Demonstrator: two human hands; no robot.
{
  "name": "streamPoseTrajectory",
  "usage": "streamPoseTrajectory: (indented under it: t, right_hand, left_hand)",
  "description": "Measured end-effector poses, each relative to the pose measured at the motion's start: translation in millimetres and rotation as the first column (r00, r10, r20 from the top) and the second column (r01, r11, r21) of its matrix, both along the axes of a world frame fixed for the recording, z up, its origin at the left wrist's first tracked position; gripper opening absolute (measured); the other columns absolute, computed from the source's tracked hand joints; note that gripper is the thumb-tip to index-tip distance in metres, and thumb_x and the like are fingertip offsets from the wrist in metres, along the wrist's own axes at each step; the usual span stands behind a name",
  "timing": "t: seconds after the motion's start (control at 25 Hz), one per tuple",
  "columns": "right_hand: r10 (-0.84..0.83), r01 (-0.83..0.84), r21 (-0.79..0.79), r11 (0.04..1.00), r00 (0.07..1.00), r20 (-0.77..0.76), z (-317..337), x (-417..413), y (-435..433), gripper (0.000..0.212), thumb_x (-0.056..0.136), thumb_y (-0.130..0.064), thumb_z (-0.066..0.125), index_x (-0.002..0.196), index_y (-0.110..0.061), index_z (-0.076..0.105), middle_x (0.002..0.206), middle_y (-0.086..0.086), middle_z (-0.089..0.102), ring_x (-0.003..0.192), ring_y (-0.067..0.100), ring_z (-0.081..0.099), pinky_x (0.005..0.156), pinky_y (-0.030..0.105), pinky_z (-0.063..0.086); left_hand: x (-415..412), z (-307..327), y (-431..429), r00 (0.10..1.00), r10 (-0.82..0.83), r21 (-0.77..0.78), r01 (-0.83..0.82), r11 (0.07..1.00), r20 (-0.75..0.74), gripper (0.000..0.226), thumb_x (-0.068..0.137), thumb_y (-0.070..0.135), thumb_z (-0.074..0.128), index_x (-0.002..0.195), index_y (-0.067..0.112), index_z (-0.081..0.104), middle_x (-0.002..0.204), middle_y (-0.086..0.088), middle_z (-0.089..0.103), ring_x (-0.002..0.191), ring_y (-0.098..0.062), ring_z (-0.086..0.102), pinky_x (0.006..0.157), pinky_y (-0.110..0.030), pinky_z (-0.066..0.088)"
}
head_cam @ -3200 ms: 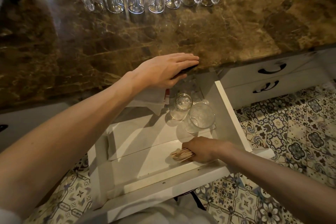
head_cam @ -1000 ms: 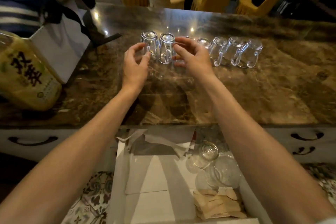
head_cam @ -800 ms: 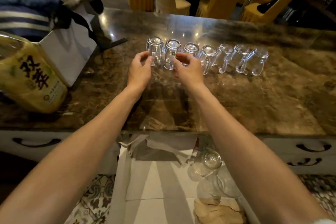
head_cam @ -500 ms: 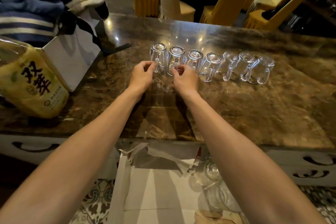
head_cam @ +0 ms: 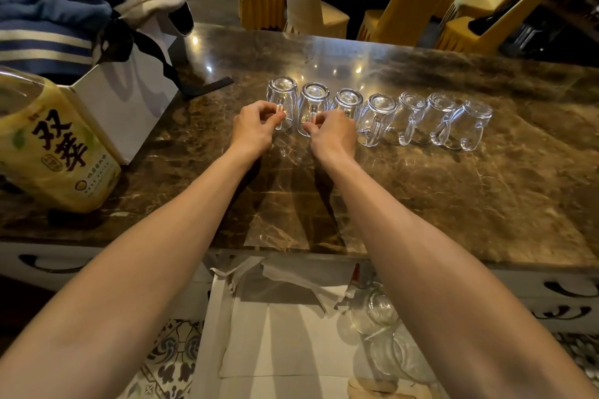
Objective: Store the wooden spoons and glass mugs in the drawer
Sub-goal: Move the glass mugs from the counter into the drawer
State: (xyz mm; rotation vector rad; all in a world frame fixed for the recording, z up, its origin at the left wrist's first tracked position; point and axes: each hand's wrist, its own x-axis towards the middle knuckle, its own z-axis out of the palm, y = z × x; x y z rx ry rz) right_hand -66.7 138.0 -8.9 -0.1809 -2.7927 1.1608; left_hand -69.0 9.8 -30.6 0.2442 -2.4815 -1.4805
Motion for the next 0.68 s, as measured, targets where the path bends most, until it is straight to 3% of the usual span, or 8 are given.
streamPoseTrajectory:
  t: [0.16, 0.4, 0.68]
  right_hand:
    - [0.023, -0.023, -0.001, 1.0, 1.0, 0.002, 1.4, 1.0, 1.2, 0.018, 0.089, -0.022, 0.063, 0.094, -0.007, 0.071, 0.089, 0.005, 0.07, 0.07, 0.009, 0.056, 0.046, 0.011, 0.027]
    - [0.046, -0.046, -0.005, 0.999, 0.999, -0.022, 1.3, 5.4, 2.5, 0.019, 0.088, -0.024, 0.065, 0.09, -0.007, 0.072, 0.086, 0.005, 0.072, 0.061, 0.003, 0.051, 0.046, 0.009, 0.027]
    - [0.141, -0.139, 0.033, 0.99, 0.987, -0.079, 7.4, 27.2, 13.7, 0.018, 0.087, -0.027, 0.065, 0.082, -0.011, 0.072, 0.076, 0.001, 0.07, 0.058, 0.002, 0.054, 0.052, 0.013, 0.036]
  left_hand:
    - [2.6, 2.5, -1.6, 1.0, -0.031, -0.012, 0.031, 0.999, 0.006, 0.023, 0.089, 0.022, 0.06, 0.11, 0.012, 0.063, 0.095, 0.002, 0.063, 0.088, -0.01, 0.059, 0.077, -0.022, 0.048]
    - [11.0, 6.9, -3.8, 0.999, -0.054, -0.005, 0.054, 0.999, -0.005, 0.023, 0.09, 0.021, 0.06, 0.111, 0.012, 0.064, 0.096, 0.0, 0.064, 0.083, -0.008, 0.059, 0.065, -0.012, 0.045]
    - [34.1, 20.7, -8.5, 0.99, -0.122, 0.001, 0.122, 0.992, -0.071, 0.018, 0.09, 0.021, 0.059, 0.108, 0.018, 0.064, 0.094, 0.004, 0.065, 0.084, -0.004, 0.061, 0.07, -0.015, 0.049]
